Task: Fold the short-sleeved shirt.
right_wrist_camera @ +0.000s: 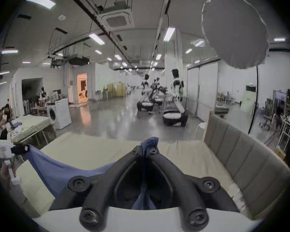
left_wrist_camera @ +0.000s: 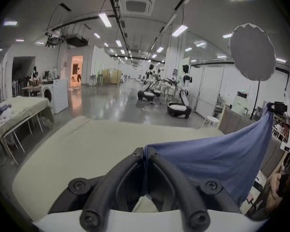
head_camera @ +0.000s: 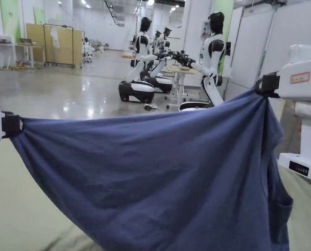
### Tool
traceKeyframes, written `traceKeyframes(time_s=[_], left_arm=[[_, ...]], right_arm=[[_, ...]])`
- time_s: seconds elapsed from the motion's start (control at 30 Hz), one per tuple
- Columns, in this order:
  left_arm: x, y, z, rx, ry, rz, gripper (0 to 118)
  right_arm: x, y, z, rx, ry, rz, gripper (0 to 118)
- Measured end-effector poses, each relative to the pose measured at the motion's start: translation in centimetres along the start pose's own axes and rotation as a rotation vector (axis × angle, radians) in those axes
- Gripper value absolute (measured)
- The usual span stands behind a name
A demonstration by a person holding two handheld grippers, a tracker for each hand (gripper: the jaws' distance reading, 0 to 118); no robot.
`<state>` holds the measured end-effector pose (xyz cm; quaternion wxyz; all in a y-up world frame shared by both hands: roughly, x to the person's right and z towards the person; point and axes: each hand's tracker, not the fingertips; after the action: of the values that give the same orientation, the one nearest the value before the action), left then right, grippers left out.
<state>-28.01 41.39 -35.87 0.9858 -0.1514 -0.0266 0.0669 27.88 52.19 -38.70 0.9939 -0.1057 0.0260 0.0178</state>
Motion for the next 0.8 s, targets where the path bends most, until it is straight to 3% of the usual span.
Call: traceKeyframes(time_s=[0.23, 0.43, 0.63, 0.8], left_arm=[[0.8, 9.6, -3.1, 0.118, 0.036, -0.006, 2], [0.3, 12.8, -6.5, 0.139, 0.069, 0.0, 2], [0.2, 6.0, -11.9, 0.036, 0.097, -0.018, 2], [0.5, 1.0, -10.6, 0.049, 0.094, 0.02, 2]], right_arm=[[0.1, 7.8, -2.4, 0.092, -0.039, -0.037, 8], [0.4, 8.4, -6.3, 0.091, -0.075, -0.011, 8], [1.7, 0.5, -11.3, -0.011, -0.095, -0.036, 8], [1.5, -5.0, -9.2, 0.013, -0.098, -0.041, 8]])
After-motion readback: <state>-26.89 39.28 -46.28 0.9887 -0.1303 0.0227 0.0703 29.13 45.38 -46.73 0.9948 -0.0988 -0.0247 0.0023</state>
